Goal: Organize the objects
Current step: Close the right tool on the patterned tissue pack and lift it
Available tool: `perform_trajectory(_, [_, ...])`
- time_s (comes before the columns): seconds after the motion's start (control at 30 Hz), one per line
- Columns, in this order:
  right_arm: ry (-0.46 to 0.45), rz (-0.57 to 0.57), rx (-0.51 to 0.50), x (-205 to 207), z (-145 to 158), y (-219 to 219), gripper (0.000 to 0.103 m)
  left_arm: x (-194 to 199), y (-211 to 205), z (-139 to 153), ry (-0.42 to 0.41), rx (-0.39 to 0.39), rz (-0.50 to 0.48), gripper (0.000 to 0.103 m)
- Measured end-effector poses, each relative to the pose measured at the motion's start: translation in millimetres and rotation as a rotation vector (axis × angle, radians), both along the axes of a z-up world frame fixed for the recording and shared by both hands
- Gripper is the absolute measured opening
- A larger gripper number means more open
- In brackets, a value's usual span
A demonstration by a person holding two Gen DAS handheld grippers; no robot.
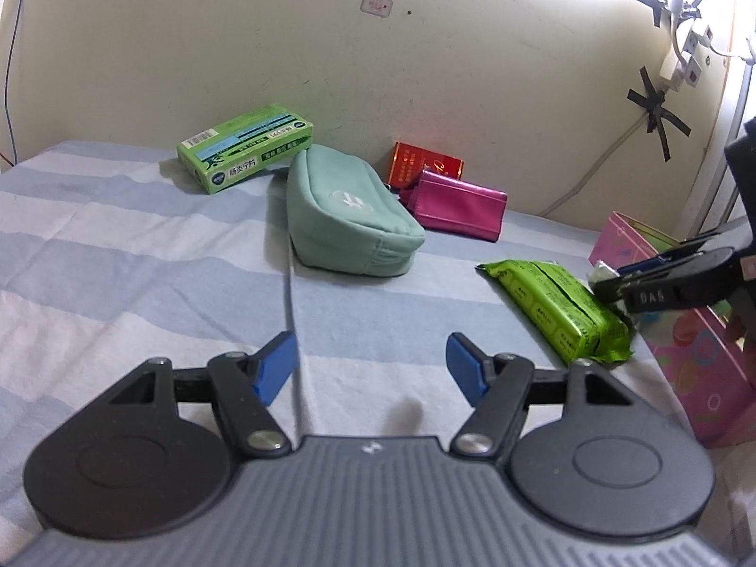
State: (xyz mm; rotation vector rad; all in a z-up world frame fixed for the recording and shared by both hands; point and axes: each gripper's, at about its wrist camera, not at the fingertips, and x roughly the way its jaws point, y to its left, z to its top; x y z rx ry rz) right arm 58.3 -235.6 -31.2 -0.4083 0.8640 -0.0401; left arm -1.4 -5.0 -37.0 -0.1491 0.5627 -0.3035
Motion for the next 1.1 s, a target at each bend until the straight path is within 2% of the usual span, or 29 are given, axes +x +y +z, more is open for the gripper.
perform_trajectory(0.1, [-0.058, -0.001, 0.064, -15.0, 12.5, -8.9, 0.023, 2.0, 4.2, -0.7, 0.011, -0.023, -0.003, 0.072])
perform_trajectory(0.17, [-0.115, 0.021, 0.181, -37.8, 30.0, -16.4, 0.023, 3.3, 8.6, -0.9, 0.017, -0.048, -0.006, 0.072])
perform_trajectory(0.23, [-0.151, 0.061, 0.367, -70.9, 49.7, -24.0, 0.023, 5.1, 13.8, -1.0, 0.022, -0.079, -0.011, 0.072])
perform_trajectory(0.3, [-0.147, 0.108, 0.586, -109.3, 59.7, -34.2, 0.023, 6.3, 17.4, -1.4, 0.029, -0.108, -0.021, 0.072])
perform_trajectory(0.37, [-0.106, 0.145, 0.801, -142.0, 54.8, -47.6, 0.023, 5.9, 17.4, -1.6, 0.033, -0.124, -0.04, 0.072])
perform_trajectory(0.43, [-0.037, 0.147, 0.984, -168.1, 36.9, -62.0, 0.023, 4.0, 13.4, -0.7, 0.022, -0.108, -0.057, 0.072])
perform_trajectory(0.53, [0.013, 0.095, 1.134, -198.8, 3.2, -84.6, 0.024, -2.1, 4.0, 1.0, 0.007, -0.077, -0.108, 0.072])
perform_trajectory(0.6, [-0.01, 0.022, 1.154, -217.4, -13.8, -104.4, 0.029, -8.5, -3.6, 1.8, 0.006, -0.056, -0.14, 0.072])
perform_trajectory(0.67, [-0.08, -0.056, 1.159, -234.7, -22.2, -129.1, 0.047, -15.3, -9.2, 3.1, 0.016, -0.059, -0.179, 0.072])
perform_trajectory(0.73, [-0.131, -0.127, 1.13, -251.2, -25.2, -147.0, 0.051, -26.7, -17.1, 5.9, 0.021, -0.066, -0.224, 0.072])
perform_trajectory(0.83, [-0.182, -0.161, 1.094, -273.6, -28.5, -165.1, 0.052, -44.2, -30.1, 9.5, 0.057, -0.107, -0.317, 0.072])
perform_trajectory(0.93, [-0.191, -0.126, 1.048, -289.4, -32.0, -167.2, 0.055, -57.0, -44.9, 9.9, 0.124, -0.159, -0.414, 0.071])
perform_trajectory(1.03, [-0.194, -0.043, 0.907, -297.3, -27.7, -158.7, 0.058, -63.0, -65.8, 7.8, 0.201, -0.156, -0.496, 0.07])
perform_trajectory(1.1, [-0.19, 0.014, 0.801, -289.7, -25.9, -138.0, 0.058, -67.4, -77.9, 7.9, 0.22, -0.148, -0.538, 0.069])
